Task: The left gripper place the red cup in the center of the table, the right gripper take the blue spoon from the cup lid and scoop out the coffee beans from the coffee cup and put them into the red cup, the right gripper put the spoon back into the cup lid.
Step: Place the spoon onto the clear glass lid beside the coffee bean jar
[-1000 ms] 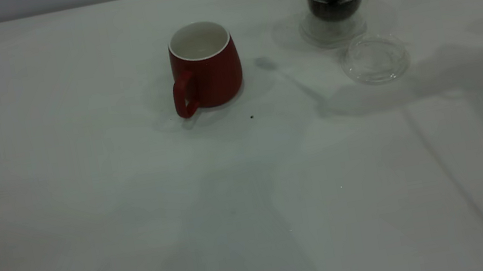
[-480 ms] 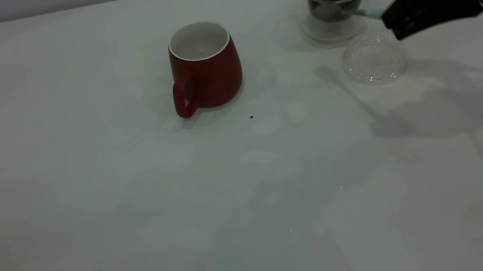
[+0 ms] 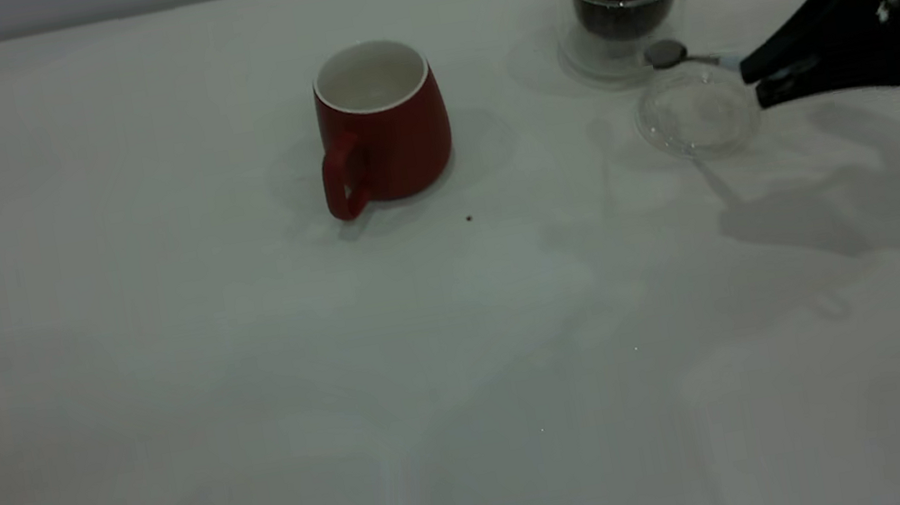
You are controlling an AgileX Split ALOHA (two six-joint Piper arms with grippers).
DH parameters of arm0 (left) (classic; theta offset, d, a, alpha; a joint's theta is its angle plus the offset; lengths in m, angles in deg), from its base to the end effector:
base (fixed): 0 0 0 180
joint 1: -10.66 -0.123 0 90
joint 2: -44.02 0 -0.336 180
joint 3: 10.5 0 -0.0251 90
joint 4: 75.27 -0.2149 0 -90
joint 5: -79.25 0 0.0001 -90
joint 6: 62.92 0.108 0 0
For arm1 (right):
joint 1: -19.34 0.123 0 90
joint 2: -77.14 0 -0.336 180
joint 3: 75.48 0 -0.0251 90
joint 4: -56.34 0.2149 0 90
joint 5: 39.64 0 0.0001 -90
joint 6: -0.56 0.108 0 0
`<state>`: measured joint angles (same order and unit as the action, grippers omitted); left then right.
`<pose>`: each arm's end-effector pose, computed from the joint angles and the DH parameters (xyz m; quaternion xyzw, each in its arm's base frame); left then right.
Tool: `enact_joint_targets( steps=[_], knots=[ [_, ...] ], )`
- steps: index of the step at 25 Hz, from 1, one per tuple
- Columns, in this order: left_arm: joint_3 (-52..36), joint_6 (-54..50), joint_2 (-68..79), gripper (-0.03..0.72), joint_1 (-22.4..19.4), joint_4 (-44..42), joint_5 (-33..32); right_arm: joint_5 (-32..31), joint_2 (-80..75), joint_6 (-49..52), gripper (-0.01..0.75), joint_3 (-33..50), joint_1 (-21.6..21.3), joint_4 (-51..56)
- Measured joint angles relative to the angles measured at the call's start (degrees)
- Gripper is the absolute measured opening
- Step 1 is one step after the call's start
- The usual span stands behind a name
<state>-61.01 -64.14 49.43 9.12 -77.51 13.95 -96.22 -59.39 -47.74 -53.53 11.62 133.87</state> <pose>-0.0784 0.0017 0.2399 -0.0226 0.8708 0.0209 0.4906 0.3584 0.0403 0.1010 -0.1982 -0.8660 -0.4585 0.0221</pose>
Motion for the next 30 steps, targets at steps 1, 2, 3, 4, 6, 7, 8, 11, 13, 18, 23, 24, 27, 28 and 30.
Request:
enact_joint_targets(
  steps=[1, 2, 3, 4, 6, 7, 8, 11, 13, 18, 23, 24, 27, 28, 30],
  knots=[
    [0.0, 0.05, 0.0, 0.587, 0.0, 0.0, 0.0, 0.0, -0.86, -0.68, 0.113, 0.0, 0.0, 1.51],
    [0.0, 0.05, 0.0, 0.587, 0.0, 0.0, 0.0, 0.06, -1.82, -1.53, 0.112, 0.0, 0.0, 2.85],
    [0.0, 0.05, 0.0, 0.587, 0.0, 0.0, 0.0, 0.13, -2.65, -2.27, 0.113, 0.0, 0.0, 4.13],
    [0.0, 0.05, 0.0, 0.587, 0.0, 0.0, 0.0, 0.25, -3.36, -2.98, 0.113, 0.0, 0.0, 5.25],
    [0.0, 0.05, 0.0, 0.587, 0.0, 0.0, 0.0, 0.38, -4.32, -4.42, 0.113, 0.0, -0.34, 6.94],
    [0.0, 0.05, 0.0, 0.587, 0.0, 0.0, 0.0, 0.38, -4.66, -4.88, 0.113, 0.0, -0.55, 7.51],
    [0.0, 0.05, 0.0, 0.587, 0.0, 0.0, 0.0, 0.38, -4.94, -5.24, 0.113, 0.0, -0.92, 8.0],
    [0.0, 0.05, 0.0, 0.587, 0.0, 0.0, 0.0, 0.38, -5.94, -5.75, 0.113, 0.0, -2.1, 8.84],
    [0.0, 0.05, 0.0, 0.587, 0.0, 0.0, 0.0, 0.38, -6.82, -5.95, 0.113, 0.0, -2.67, 8.95],
    [0.0, 0.05, 0.0, 0.587, 0.0, 0.0, 0.0, 0.51, -8.13, -6.82, 0.113, -0.05, -3.35, 9.17],
    [0.0, 0.05, 0.0, 0.587, 0.0, 0.0, 0.0, 1.44, -8.13, -8.09, 0.113, -0.05, -3.35, 11.1],
    [0.0, 0.05, 0.0, 0.587, 0.0, 0.0, 0.0, 1.83, -8.13, -8.13, 0.113, -0.05, -3.35, 11.21],
    [0.0, 0.1, 0.0, 0.587, 0.0, 0.0, 0.0, 2.82, -8.13, -8.23, 0.113, -0.05, -3.35, 11.77],
    [0.0, 0.1, 0.0, 0.587, 0.0, 0.0, 0.0, 3.11, -8.13, -8.28, 0.113, -0.05, -3.35, 11.78],
    [0.0, 0.1, 0.0, 0.587, 0.0, 0.0, 0.0, 3.35, -8.13, -8.27, 0.113, -0.05, -3.35, 11.78]
  ],
)
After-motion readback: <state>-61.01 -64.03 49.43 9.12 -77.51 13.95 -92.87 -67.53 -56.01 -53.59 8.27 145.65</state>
